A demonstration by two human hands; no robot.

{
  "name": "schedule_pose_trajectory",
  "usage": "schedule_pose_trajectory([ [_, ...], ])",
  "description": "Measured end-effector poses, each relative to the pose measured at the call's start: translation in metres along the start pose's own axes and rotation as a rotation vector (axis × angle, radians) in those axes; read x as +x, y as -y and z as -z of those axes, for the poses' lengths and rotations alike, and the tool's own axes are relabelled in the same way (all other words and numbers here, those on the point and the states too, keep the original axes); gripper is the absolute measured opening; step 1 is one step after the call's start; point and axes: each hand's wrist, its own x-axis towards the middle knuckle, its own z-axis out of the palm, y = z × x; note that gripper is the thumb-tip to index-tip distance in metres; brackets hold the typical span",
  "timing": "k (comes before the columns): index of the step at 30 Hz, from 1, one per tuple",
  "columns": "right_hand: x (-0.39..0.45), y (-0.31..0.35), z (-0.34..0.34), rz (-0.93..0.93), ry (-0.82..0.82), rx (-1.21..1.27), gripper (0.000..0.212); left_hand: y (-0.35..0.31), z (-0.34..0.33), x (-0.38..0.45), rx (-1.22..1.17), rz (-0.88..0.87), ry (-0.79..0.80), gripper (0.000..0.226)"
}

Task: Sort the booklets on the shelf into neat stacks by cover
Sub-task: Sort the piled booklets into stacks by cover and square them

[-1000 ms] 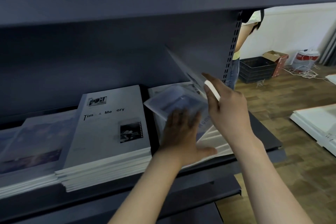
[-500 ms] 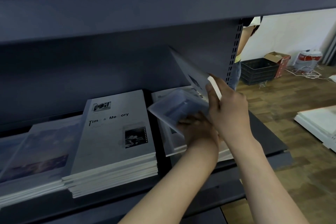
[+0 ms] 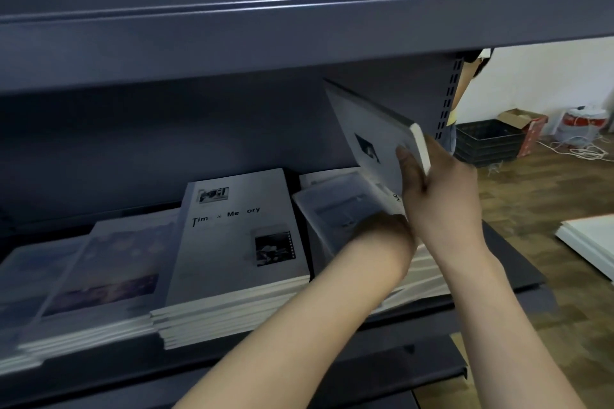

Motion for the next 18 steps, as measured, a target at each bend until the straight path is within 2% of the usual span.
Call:
schedule_pose_trajectory([
  [3, -0.003, 0.005, 0.002, -0.015, -0.002, 0.005, 0.025, -0.005, -0.002, -0.001, 0.142, 0.028, -0.014, 0.034],
  [6, -0.003, 0.011, 0.007, -0.054, -0.002, 0.041, 0.022, 0.0, -0.004, -0.001, 0.287, 0.073, -0.206, 0.038],
  [8, -0.002, 0.017, 0.009, -0.058, -0.014, 0.053, 0.021, 0.006, -0.007, 0.002, 0.279, 0.147, -0.291, 0.039],
  [12, 0.0, 0.028, 0.01, -0.032, -0.063, 0.071, 0.022, 0.021, -0.011, 0.006, 0.19, 0.212, -0.334, 0.037],
  [15, 0.002, 0.032, 0.013, -0.038, -0.091, 0.139, 0.021, 0.048, -0.012, 0.002, 0.165, 0.188, -0.664, 0.036],
  [18, 0.006, 0.039, 0.012, 0.0, -0.09, 0.123, 0.02, 0.078, -0.009, -0.008, 0.163, 0.128, -0.877, 0.044],
])
